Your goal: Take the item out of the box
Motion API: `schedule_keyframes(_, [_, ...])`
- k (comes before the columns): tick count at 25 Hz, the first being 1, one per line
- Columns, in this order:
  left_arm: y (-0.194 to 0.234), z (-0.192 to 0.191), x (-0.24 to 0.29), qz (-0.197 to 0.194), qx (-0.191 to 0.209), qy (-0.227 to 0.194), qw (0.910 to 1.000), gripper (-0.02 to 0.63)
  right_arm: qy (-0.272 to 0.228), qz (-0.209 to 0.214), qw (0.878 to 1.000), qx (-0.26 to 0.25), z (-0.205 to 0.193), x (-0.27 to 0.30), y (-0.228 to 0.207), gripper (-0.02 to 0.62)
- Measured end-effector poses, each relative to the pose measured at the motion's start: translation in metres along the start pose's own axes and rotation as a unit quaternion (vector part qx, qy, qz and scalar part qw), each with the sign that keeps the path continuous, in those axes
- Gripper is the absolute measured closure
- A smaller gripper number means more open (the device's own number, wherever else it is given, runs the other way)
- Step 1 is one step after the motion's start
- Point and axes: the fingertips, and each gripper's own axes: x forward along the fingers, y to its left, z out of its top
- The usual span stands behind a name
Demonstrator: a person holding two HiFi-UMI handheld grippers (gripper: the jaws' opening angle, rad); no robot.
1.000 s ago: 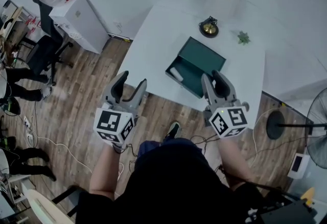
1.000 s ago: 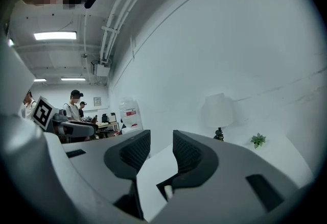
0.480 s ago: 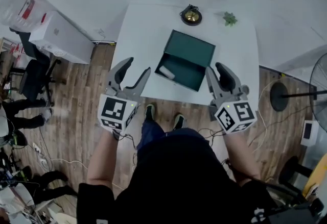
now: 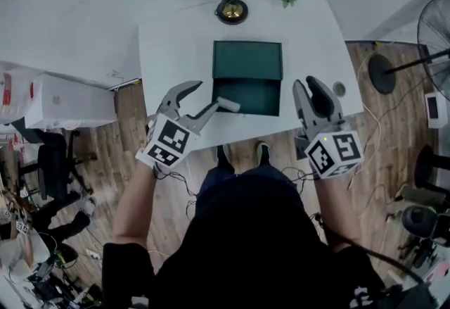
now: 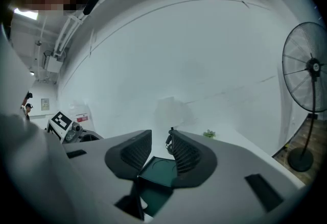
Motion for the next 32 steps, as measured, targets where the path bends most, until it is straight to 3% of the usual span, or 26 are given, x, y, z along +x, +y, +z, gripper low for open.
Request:
schedule_keyframes(4, [-0.015, -0.031, 0.038, -0.08, 0.089, 0.061, 0.9909, 0.378, -0.004, -0.051, 0.999, 0.019, -0.018, -0.011, -0.008, 0.474])
schedule_keyframes(11, [-0.03, -0.048, 0.079, -0.178, 0.162, 0.099, 0.9655, 0.379, -0.009, -0.126, 0.991, 0.054, -0.039, -0.035, -0.027, 0.479])
schedule_keyframes(16, [-0.045, -0.075, 0.105, -0.241, 0.243, 0.159, 0.9262, 0.379, -0.009, -0.159, 0.985, 0.063, -0.047, -0.058, -0.048, 0.483])
schedule_keyframes(21, [-0.059, -0.11, 0.126, -0.286, 0.294, 0.229, 0.8827, 0.379, -0.004, -0.175, 0.982, 0.076, -0.056, -0.077, -0.066, 0.488])
schedule_keyframes(25, [-0.061, -0.133, 0.143, -0.306, 0.296, 0.262, 0.8659, 0.391, -0.001, -0.182, 0.979, 0.09, -0.066, -0.085, -0.078, 0.493])
schedule_keyframes(28, [-0.063, -0.14, 0.15, -0.321, 0.304, 0.271, 0.8549, 0.481, -0.001, -0.185, 0.977, 0.106, -0.076, -0.089, -0.087, 0.494])
schedule_keyframes(29, [-0.066, -0.141, 0.15, -0.327, 0.308, 0.274, 0.8504, 0.482, -0.001, -0.186, 0.976, 0.112, -0.079, -0.09, -0.089, 0.494])
schedule_keyframes(32, [-0.071, -0.15, 0.149, -0.345, 0.325, 0.297, 0.8286, 0.466, 0.001, -0.19, 0.974, 0.122, -0.085, -0.095, -0.094, 0.495])
